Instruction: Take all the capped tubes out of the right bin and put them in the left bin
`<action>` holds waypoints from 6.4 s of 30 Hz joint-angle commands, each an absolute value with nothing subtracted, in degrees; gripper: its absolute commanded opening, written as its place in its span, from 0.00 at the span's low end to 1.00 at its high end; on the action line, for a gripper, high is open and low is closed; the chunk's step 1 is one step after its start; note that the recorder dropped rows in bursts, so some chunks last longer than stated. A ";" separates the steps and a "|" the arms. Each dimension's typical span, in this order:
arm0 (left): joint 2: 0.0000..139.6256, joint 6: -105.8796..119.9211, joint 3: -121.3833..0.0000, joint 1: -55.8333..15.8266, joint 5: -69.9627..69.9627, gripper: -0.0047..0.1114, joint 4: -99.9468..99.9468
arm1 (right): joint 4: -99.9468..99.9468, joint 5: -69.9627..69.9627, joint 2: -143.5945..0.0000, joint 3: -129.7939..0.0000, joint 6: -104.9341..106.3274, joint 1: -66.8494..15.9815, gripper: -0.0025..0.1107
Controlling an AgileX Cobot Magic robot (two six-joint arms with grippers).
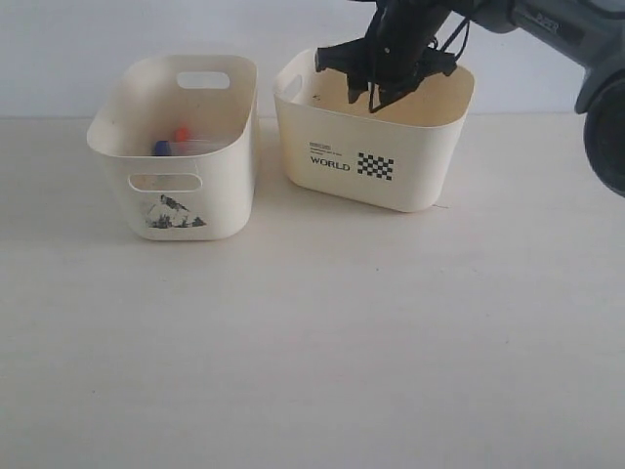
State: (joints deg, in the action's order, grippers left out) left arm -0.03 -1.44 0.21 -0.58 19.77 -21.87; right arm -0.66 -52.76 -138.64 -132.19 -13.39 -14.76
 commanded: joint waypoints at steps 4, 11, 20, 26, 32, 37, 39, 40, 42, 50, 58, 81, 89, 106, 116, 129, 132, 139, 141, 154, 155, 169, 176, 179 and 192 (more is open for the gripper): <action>0.00 -1.98 0.00 -0.56 19.53 0.08 -21.93 | -1.28 -52.75 -142.39 -132.17 -17.84 -14.30 0.42; 0.00 -1.98 0.00 -0.56 19.53 0.08 -21.93 | -0.90 -61.04 -143.59 -132.17 -17.93 -14.30 0.42; 0.00 -1.98 0.00 -0.56 19.53 0.08 -21.93 | 4.50 -69.44 -143.59 -132.17 -13.88 -14.30 0.42; 0.00 -1.98 0.00 -0.56 19.53 0.08 -21.93 | 6.19 -69.42 -143.59 -132.17 -11.65 -14.30 0.42; 0.00 -1.98 0.00 -0.56 19.53 0.08 -21.93 | 6.21 -68.48 -143.45 -132.17 -9.40 -14.41 0.42; 0.00 -1.98 0.00 -0.56 19.53 0.08 -21.93 | 7.10 -65.57 -142.38 -132.17 -5.54 -15.38 0.42; 0.00 -1.98 0.00 -0.56 19.53 0.08 -21.93 | 8.82 -66.28 -142.39 -132.17 -5.38 -15.56 0.42; 0.00 -1.98 0.00 -0.56 19.53 0.08 -21.93 | 10.06 -68.34 -142.39 -132.17 -5.38 -15.56 0.42; 0.00 -1.98 0.00 -0.56 19.53 0.08 -21.93 | 12.98 -69.87 -142.39 -132.17 -5.38 -15.56 0.42; 0.00 -1.98 0.00 -0.56 19.53 0.08 -21.93 | 13.53 -69.96 -142.39 -132.17 -3.30 -15.56 0.42; 0.00 -1.98 0.00 -0.56 19.53 0.08 -21.93 | 16.23 -69.96 -142.39 -132.17 -0.78 -15.56 0.42; 0.00 -1.98 0.00 -0.56 19.53 0.08 -21.93 | 12.30 -69.96 -142.39 -132.17 -0.93 -16.61 0.42; 0.00 -1.98 0.00 -0.56 19.53 0.08 -21.93 | 10.67 -69.96 -140.53 -132.17 -3.80 -20.00 0.40; 0.00 -1.98 0.00 -0.56 19.53 0.08 -21.93 | 5.71 -69.96 -135.18 -125.08 0.00 -18.43 0.02; 0.00 -1.98 0.00 -0.56 19.53 0.08 -21.93 | 5.33 -69.96 -137.43 -119.40 2.99 -15.74 0.02; 0.00 -1.98 0.00 -0.56 19.53 0.08 -21.93 | 3.52 -69.96 -139.51 -119.40 2.98 -14.25 0.02; 0.00 -1.98 0.00 -0.56 19.53 0.08 -21.93 | 3.03 -69.20 -139.51 -119.79 2.98 -14.25 0.02; 0.00 -1.98 0.00 -0.56 19.53 0.08 -21.93 | 3.13 -68.33 -139.51 -120.09 3.00 -14.25 0.02; 0.00 -1.98 0.00 -0.56 19.53 0.08 -21.93 | 3.29 -67.95 -139.51 -120.09 3.00 -14.25 0.02; 0.00 -1.98 0.00 -0.56 19.53 0.08 -21.93 | 6.63 -64.92 -139.51 -120.09 1.44 -14.58 0.84; 0.00 -1.98 0.00 -0.56 19.53 0.08 -21.93 | 7.12 -65.08 -139.38 -120.09 1.44 -14.58 0.84; 0.00 -1.98 0.00 -0.56 19.53 0.08 -21.93 | 15.61 -62.26 -136.63 -120.09 1.44 -15.87 0.84; 0.00 -1.98 0.00 -0.56 19.53 0.08 -21.93 | 13.17 -62.02 -138.07 -119.77 1.44 -15.87 0.84; 0.00 -1.98 0.00 -0.56 19.53 0.08 -21.93 | 14.22 -61.81 -140.12 -119.77 1.44 -15.87 0.84; 0.00 -1.98 0.00 -0.56 19.53 0.08 -21.93 | 18.43 -60.52 -143.32 -119.90 -2.67 -15.87 0.84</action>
